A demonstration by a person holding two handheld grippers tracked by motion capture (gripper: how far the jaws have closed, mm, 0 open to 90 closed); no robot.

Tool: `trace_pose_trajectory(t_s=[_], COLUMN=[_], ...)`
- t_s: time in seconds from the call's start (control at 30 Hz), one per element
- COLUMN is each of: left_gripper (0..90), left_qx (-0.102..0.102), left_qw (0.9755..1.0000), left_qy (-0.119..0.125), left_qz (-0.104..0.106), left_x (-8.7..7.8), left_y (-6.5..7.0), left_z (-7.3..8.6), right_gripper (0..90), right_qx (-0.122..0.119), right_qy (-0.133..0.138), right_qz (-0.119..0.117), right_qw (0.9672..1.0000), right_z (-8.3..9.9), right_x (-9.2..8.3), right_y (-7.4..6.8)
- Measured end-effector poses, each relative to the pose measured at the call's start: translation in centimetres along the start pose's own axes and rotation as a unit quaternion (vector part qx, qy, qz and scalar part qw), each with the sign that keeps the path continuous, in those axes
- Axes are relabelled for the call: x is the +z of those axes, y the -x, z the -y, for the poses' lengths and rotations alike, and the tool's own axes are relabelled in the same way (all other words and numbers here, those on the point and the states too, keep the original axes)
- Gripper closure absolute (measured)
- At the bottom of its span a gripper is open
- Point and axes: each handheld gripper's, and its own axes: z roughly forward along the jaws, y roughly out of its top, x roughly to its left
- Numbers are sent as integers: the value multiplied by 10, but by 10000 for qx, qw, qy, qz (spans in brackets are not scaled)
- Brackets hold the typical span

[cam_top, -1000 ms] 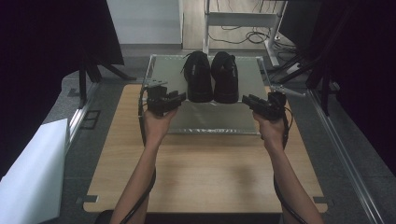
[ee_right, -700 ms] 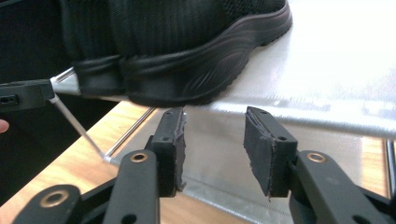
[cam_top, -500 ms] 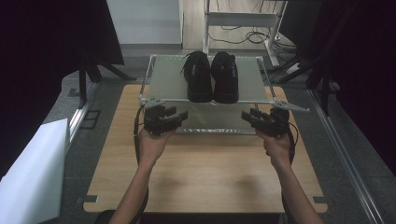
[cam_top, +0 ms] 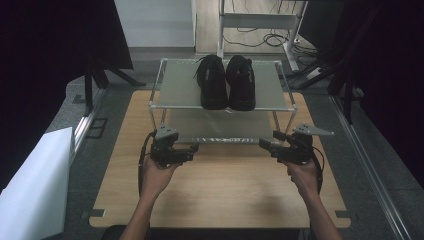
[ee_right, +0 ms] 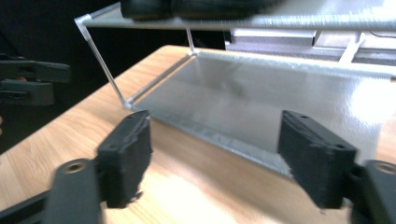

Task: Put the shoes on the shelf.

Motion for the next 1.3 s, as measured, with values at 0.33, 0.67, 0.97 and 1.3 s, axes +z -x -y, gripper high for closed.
trace_pose_trajectory(t_s=[0.33,0.67,0.97,1.3], left_gripper=[46,0,0,0], left_qx=[95,296,532,995], left_qw=[9999,9987,9963,9885], left_qy=[-68,-384,-654,-1129], left_qz=[45,125,139,-106], left_x=[-6,9,28,44], left_y=[3,9,8,20], left_z=[34,77,106,119], right_gripper=[138,70,11,11], right_qx=[-221,-344,-738,-1130], right_qy=[-342,-706,-1219,-1809], right_qz=[107,95,249,266], right_qw=[9991,9969,9895,9766], right_z=[33,74,106,125], right_x=[-10,-2,14,30], right_y=[0,-4,-2,-7])
